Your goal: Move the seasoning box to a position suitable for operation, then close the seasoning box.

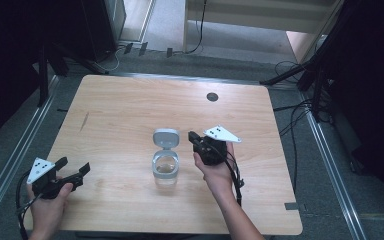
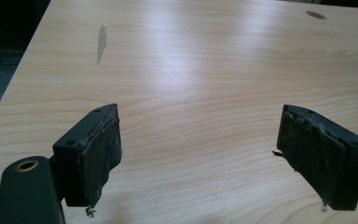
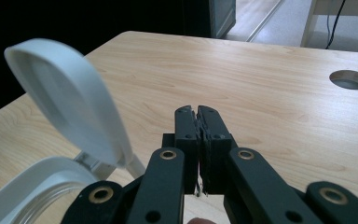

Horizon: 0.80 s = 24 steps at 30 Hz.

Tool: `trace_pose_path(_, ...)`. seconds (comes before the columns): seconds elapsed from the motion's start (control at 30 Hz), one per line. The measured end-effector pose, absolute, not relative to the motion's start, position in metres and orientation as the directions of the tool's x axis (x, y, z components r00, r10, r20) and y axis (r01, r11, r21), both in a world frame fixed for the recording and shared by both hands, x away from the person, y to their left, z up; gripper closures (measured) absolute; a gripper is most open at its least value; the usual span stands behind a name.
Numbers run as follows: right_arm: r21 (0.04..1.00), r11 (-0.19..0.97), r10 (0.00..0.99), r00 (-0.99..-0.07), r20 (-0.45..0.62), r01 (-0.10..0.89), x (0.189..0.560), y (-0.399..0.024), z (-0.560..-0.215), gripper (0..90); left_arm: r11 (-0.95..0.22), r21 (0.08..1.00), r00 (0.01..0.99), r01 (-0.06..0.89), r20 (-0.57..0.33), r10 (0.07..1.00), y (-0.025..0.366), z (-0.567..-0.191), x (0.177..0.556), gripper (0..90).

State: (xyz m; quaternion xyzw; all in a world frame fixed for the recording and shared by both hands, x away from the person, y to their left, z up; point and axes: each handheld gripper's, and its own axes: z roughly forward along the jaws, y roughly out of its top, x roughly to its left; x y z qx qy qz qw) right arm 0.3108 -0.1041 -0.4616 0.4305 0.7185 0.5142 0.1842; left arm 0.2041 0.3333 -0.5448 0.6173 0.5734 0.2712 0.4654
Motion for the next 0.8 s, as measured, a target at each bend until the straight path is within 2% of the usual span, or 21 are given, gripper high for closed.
trace_pose_path(0.17, 0.891, 0.105, 0.81, -0.558, 0.181, 0.441, 0.32, -0.103, -0.458, 88.5, 0.075, 0.883, 0.196, 0.464, -0.185, 0.963, 0.33, -0.547, 0.207, 13.6)
trace_pose_path(0.5, 0.886, 0.128, 0.788, -0.588, 0.181, 0.445, 0.334, -0.09, -0.449, 89.0, 0.096, 0.87, 0.193, 0.484, -0.214, 0.958, 0.331, -0.548, 0.21, 14.2)
trace_pose_path(0.8, 0.9, 0.149, 0.752, -0.638, 0.167, 0.41, 0.335, -0.079, -0.435, 89.1, 0.092, 0.866, 0.195, 0.491, -0.212, 0.958, 0.331, -0.549, 0.212, 14.4)
